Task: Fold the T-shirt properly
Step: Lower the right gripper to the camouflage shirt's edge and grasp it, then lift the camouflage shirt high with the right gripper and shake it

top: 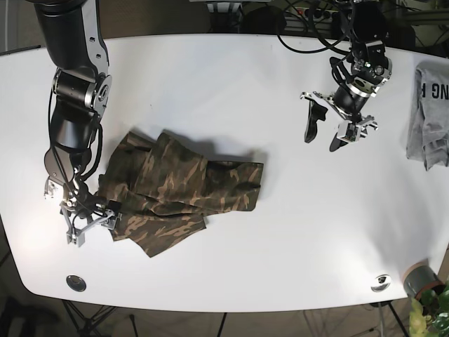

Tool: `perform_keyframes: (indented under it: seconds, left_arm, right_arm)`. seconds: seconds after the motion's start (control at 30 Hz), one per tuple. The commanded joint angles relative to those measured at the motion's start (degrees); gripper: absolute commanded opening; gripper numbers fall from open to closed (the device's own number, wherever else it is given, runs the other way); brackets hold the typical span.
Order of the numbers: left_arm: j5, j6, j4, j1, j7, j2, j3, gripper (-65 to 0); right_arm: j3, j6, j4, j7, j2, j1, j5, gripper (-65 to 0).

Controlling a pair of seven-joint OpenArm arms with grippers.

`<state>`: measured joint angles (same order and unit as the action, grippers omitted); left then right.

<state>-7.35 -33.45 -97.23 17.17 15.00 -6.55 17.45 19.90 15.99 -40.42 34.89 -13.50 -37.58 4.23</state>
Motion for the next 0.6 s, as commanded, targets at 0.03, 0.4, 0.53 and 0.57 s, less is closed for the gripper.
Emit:
perform_keyframes:
  seconds: [0.03,0.4,0.53,0.57]
  left_arm:
    - [-1.0,-0.1,-0.7,-0.3,-1.7,-0.4,0.2,-30.6]
    - [-0.9,-0.1,0.5,-1.9,-1.6,-0.5,0.2,-30.6]
    - [-0.9,-0.1,0.4,-1.9,-1.6,-0.6,0.2,-30.6]
    - [-0.9,-0.1,0.4,-1.9,-1.6,-0.6,0.2,-30.6]
  right_arm:
    - [0.1,-0.03,-0.9,-1.3,-0.7,-2.2,0.1,-15.9]
    - [0.5,-0.03,-0.9,-1.3,-0.6,-0.6,0.3,-40.0]
    - [0.5,-0.12,-0.9,-1.3,-0.6,-0.4,0.4,-33.8]
    - [0.5,-0.12,-0.9,-1.3,-0.6,0.0,0.6,-32.3]
